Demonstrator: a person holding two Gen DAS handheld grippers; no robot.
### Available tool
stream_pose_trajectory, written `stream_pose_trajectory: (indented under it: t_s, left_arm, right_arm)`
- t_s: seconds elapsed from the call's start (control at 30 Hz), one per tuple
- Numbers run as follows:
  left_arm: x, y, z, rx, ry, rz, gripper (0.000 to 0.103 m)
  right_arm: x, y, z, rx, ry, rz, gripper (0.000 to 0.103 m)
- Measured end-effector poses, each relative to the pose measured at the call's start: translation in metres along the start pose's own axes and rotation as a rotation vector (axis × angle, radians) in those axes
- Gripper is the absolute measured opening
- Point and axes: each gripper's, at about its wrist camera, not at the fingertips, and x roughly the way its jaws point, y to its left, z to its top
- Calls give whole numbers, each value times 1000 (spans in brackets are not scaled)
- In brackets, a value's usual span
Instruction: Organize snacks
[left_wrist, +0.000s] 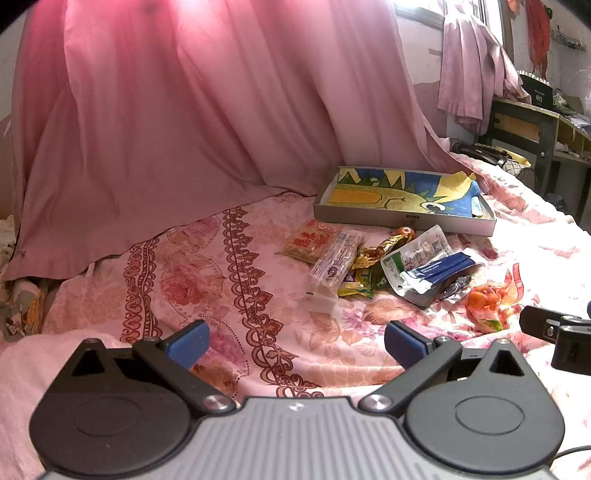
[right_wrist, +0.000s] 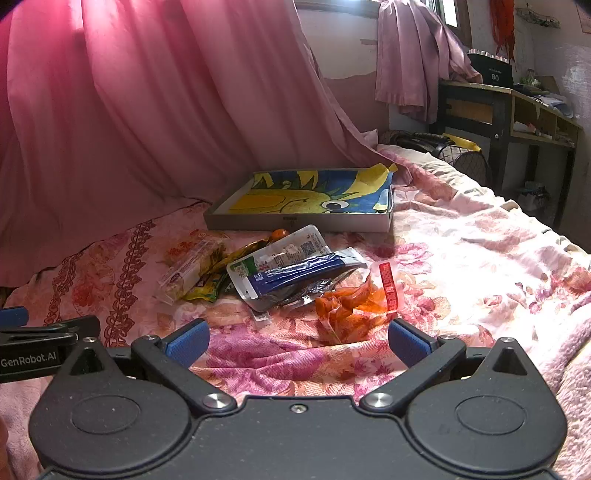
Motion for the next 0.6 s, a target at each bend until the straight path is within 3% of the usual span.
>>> stream_pose_trajectory:
  t_s: [0.6]
  left_arm:
    - [0,0,0,1,1,1,103]
  right_arm:
    - [1,0,0,1,4,1,102]
